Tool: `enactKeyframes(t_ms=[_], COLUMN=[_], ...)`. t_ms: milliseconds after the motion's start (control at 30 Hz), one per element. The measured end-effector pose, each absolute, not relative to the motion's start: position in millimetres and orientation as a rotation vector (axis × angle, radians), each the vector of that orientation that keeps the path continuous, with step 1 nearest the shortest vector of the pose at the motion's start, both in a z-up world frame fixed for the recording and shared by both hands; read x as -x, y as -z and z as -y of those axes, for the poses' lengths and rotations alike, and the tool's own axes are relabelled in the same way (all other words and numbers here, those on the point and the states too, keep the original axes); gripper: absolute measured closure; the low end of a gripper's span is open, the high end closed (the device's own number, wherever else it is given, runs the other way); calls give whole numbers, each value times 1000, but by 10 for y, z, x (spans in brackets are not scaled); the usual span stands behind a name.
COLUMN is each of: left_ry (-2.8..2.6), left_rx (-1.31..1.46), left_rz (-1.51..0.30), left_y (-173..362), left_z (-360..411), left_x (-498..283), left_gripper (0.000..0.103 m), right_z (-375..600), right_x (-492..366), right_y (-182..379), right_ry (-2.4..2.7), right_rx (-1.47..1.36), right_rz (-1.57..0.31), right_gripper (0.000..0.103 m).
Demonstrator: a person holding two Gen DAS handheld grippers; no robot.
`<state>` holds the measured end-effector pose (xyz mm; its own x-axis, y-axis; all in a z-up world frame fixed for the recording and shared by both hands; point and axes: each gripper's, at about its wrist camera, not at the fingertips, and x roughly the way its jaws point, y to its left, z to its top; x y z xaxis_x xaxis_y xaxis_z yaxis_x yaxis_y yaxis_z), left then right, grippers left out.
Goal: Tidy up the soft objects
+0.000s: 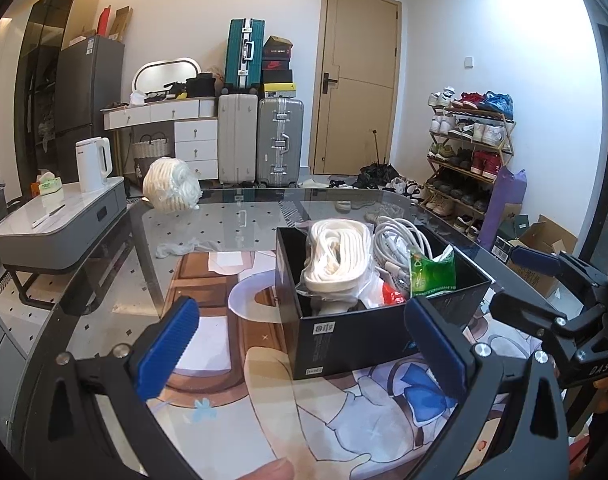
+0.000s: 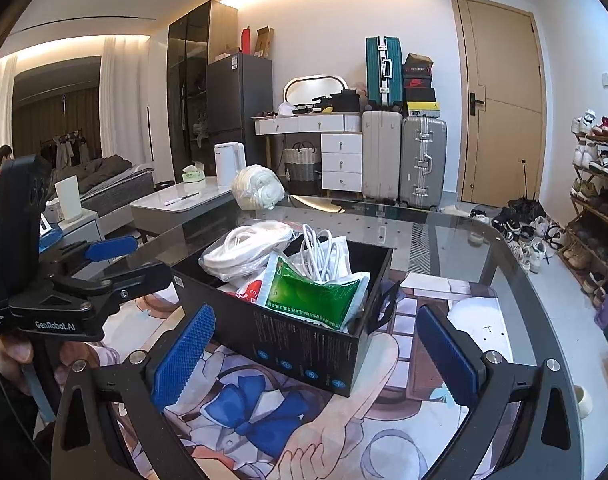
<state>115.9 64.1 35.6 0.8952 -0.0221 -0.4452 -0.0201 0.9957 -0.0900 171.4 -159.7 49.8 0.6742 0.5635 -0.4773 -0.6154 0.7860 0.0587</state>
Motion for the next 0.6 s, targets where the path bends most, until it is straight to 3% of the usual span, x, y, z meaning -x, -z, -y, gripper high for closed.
enactKeyframes(t_ms=[600], left_ry=[-15], left_rx=[65], left_rz=[-439], left_y=[-366], left_z=[-581], left_x=[-1114], left_gripper=[0], right_z=[1650], right_x=[-1692], right_y=[-517], right_ry=[-649], right_rx=[105], right_rz=[-475], right_gripper=[0])
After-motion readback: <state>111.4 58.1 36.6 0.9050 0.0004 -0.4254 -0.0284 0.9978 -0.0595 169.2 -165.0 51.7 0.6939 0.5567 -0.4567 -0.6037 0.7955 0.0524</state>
